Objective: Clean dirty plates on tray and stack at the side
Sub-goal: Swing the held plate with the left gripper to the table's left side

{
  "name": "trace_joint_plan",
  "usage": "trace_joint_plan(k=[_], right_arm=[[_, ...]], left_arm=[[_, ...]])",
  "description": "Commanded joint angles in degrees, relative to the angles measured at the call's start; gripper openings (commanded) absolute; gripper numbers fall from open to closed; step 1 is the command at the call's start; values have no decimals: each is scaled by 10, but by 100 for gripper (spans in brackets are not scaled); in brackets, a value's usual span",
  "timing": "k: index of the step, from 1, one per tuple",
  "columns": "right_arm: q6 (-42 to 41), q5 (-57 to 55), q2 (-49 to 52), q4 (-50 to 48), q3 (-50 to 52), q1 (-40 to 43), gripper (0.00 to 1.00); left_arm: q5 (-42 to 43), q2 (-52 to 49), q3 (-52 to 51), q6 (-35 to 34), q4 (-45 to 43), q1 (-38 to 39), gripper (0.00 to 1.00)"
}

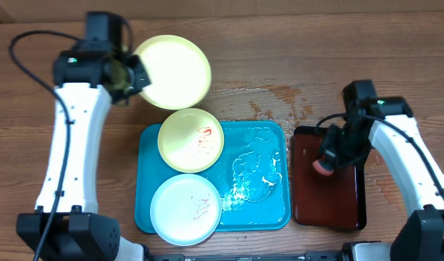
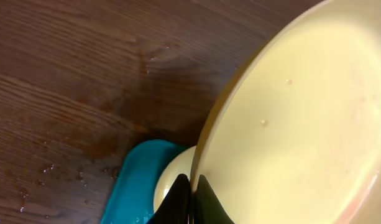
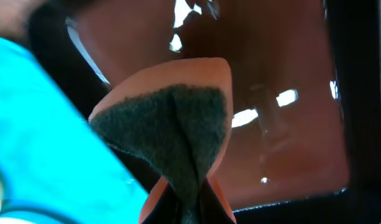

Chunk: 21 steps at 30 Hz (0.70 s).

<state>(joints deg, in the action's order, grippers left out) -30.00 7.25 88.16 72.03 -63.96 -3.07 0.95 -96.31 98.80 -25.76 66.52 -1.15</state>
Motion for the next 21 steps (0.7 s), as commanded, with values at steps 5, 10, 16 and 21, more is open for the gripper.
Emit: trace_joint_plan(k=[5, 10, 16, 21], right_arm=[[-14, 4, -3, -3, 3, -3, 4], [-19, 4, -3, -16, 12, -15, 4], [-49, 11, -2, -87, 82, -27, 4], [-60, 21, -2, -153, 154, -27, 4]], left_arm=[[59, 18, -77, 23, -15, -158, 5], [115, 18, -136, 54, -29, -245, 4], [112, 18, -167, 56, -45, -267, 5], [111, 18, -170, 50, -57, -267, 4]])
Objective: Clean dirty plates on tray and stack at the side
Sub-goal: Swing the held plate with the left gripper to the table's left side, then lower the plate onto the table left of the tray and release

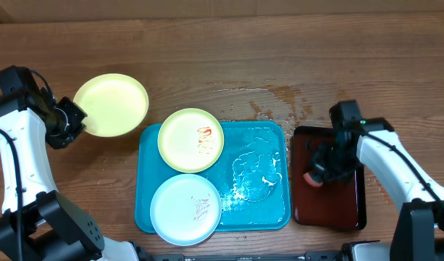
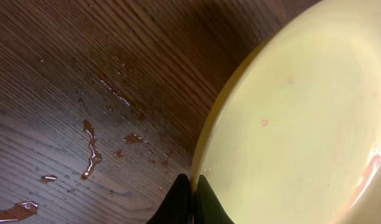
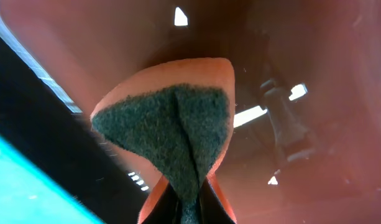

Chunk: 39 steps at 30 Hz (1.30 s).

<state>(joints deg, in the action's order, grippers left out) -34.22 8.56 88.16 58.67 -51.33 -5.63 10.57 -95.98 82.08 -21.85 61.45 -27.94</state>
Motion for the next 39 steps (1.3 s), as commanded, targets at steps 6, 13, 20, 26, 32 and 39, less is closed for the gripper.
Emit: trace_joint_plan(k=[6, 13, 20, 26, 32, 39], right_arm=[[-18, 12, 2, -47, 57, -2, 4], [-16, 15, 6, -56, 60, -2, 4], [-14, 17, 6, -55, 60, -2, 4], [-3, 17, 6, -55, 60, -2, 4], [-3, 18, 6, -50, 60, -2, 4], [-1, 18, 6, -43, 60, -2, 4]], left_arm=[[8, 15, -3, 4, -17, 1, 4], [-54, -7, -3, -36, -15, -10, 4], [-31, -61, -4, -33, -17, -52, 4], [10, -105, -4, 36, -43, -63, 5], [9, -167, -4, 36, -48, -64, 4], [-4, -242, -4, -14, -37, -84, 5]])
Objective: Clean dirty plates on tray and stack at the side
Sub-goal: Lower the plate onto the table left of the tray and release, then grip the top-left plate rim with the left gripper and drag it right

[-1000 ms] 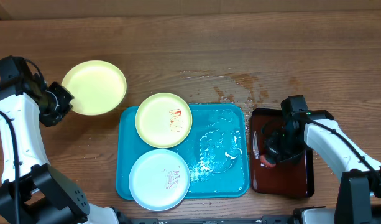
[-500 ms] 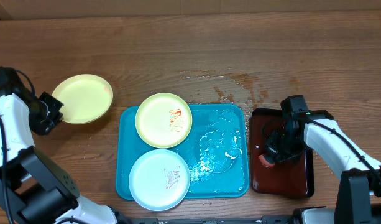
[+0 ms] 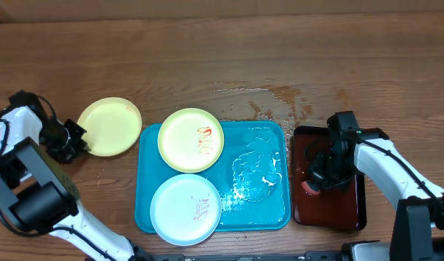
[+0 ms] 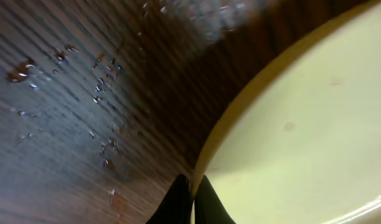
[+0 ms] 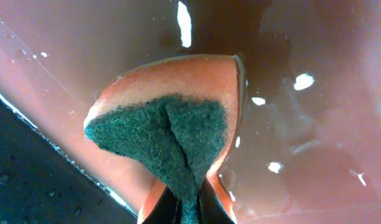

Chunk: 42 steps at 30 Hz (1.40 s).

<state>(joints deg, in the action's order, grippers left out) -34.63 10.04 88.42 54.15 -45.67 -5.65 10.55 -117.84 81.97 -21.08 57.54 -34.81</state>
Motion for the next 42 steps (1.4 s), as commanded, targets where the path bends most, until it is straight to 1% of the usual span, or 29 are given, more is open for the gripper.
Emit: trace_joint_plan(k=[1, 2, 3, 4, 5, 6, 7, 8, 9, 10, 11, 12, 14, 16, 18, 21, 23, 26, 30, 31, 35, 36, 38, 42], right_arm=[[3, 3, 3, 3, 3, -1, 4], [3, 3, 3, 4, 3, -1, 4], [3, 3, 3, 4, 3, -1, 4], [3, 3, 3, 4, 3, -1, 4], [3, 3, 3, 4, 3, -1, 4], [3, 3, 3, 4, 3, -1, 4], [3, 3, 3, 4, 3, -1, 4], [3, 3, 3, 4, 3, -1, 4], [3, 3, 3, 5, 3, -1, 11], [3, 3, 3, 5, 3, -1, 25], [3, 4, 3, 5, 3, -1, 35], [5, 4, 3, 5, 3, -1, 42], [10, 4, 3, 5, 3, -1, 49], [20, 3, 3, 3, 3, -1, 57], [21, 3, 3, 1, 3, -1, 61], [23, 3, 3, -2, 3, -1, 64], [28, 4, 3, -6, 2, -1, 65], [35, 1, 3, -7, -3, -1, 65], [49, -9, 3, 2, -26, -1, 65], [51, -14, 3, 9, -37, -1, 65], [66, -21, 3, 42, -86, -1, 65], [69, -22, 3, 50, -97, -1, 64], [79, -24, 3, 70, -123, -1, 65], [87, -24, 3, 91, -146, -1, 66]], left_arm=[[-5, -25, -3, -21, 2, -16, 4], [-6, -26, -3, -21, 2, -17, 5], [-8, -26, -3, -20, 2, -17, 7], [-9, -25, -3, -16, 1, -17, 26], [-9, -25, -3, -11, 1, -16, 53], [-9, -25, -3, -8, 3, -16, 73], [-10, -25, -3, -5, 5, -16, 81], [-11, -24, -3, -2, 6, -16, 86], [-11, -21, -3, -2, 8, -15, 91], [-10, -19, -3, -4, 9, -15, 93], [-10, -13, -3, -4, 9, -15, 93], [-9, -4, -3, -3, 9, -15, 93], [-8, 17, -3, -4, 10, -15, 93], [-4, 48, -3, -8, 12, -14, 93], [-4, 87, -3, -15, 14, -10, 93], [-4, 153, 0, -14, 27, 1, 90], [-2, 200, 0, -5, 38, 15, 88], [19, 263, 0, 37, 52, 49, 87], [41, 318, 0, 127, 68, 122, 88], [43, 322, -1, 151, 70, 146, 89], [43, 309, -1, 212, 77, 228, 91], [41, 301, -1, 219, 77, 244, 92], [39, 283, -1, 230, 76, 268, 89], [39, 232, -1, 244, 76, 285, 85]])
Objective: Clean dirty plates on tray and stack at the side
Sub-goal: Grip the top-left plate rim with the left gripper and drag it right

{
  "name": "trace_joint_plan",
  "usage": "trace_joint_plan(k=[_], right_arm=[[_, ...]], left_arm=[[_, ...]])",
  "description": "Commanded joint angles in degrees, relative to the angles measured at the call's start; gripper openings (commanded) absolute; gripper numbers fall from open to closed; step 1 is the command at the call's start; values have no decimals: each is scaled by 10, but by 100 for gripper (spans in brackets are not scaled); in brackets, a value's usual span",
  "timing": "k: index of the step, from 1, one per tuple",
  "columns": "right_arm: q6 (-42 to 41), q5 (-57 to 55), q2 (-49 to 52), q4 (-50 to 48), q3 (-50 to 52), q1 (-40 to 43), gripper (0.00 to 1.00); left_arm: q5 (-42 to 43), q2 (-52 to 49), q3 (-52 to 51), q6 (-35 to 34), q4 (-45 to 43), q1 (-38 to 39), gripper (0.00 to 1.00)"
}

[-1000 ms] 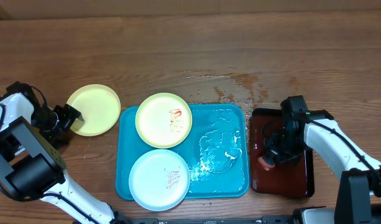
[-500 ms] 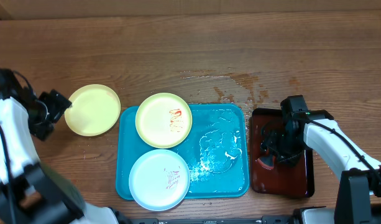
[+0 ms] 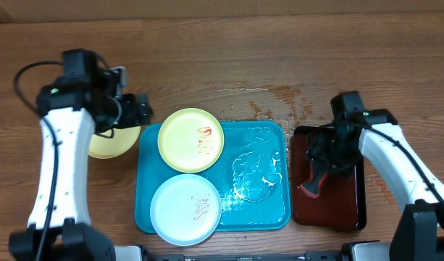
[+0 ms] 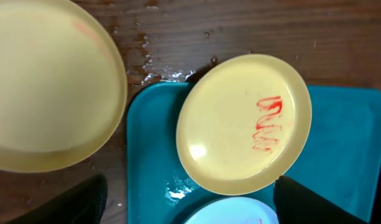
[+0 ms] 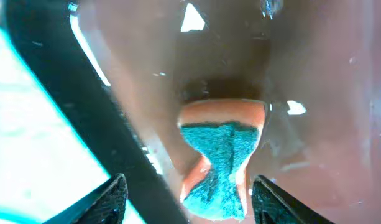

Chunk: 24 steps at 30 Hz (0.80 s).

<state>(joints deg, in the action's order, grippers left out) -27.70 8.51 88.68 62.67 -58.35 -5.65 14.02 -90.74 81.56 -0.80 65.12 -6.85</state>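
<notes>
A clean yellow plate [image 3: 106,141] [image 4: 47,87] lies on the table left of the teal tray [image 3: 269,210]. On the tray sit a yellow plate with red smears [image 3: 190,139] [image 4: 243,124] and a white plate with red marks [image 3: 185,209]. My left gripper [image 3: 135,112] [image 4: 190,205] hangs open over the tray's near-left corner, holding nothing. My right gripper [image 3: 330,156] [image 5: 190,202] is open above the brown tray [image 3: 352,210]. The orange-and-green sponge [image 3: 308,187] [image 5: 221,155] lies loose in it.
Soapy water pools on the right half of the teal tray [image 4: 345,155]. A wet patch [image 3: 276,98] spreads on the wood behind both trays. The brown tray's dark rim [image 5: 72,112] runs between the sponge and the teal tray.
My left gripper let go of the clean yellow plate, now flat on the table, and moved right over the tray. My right gripper opened and the sponge lies in the brown tray.
My left gripper first held the yellow plate behind the tray, then left of it, then low at the table's left; it now rests there, released. My right gripper held the sponge over the brown tray, then in its water, and has now dropped it.
</notes>
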Motion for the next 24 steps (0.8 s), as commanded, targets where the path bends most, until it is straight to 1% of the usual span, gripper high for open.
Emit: trace_joint_plan(k=[1, 7, 9, 13, 16, 21, 24], right_arm=[[22, -9, 0, 7, -20, -1, 66], [27, -9, 0, 11, -20, -1, 67], [28, -9, 0, 11, -20, -1, 67], [32, -9, 0, 9, -20, -1, 67], [31, -9, 0, 8, -20, -1, 68], [31, -9, 0, 9, -20, -1, 68], [32, -9, 0, 11, -20, -1, 68]], left_arm=[[5, -59, 3, 45, 2, 6, 84], [10, -164, 3, 51, 18, 8, 75], [16, -191, 3, 51, 19, 14, 70], [28, -221, 3, 51, 14, 41, 64], [28, -222, 3, 51, 2, 73, 65], [14, -226, 2, 40, -14, 113, 70], [6, -231, 2, 23, -23, 117, 66]])
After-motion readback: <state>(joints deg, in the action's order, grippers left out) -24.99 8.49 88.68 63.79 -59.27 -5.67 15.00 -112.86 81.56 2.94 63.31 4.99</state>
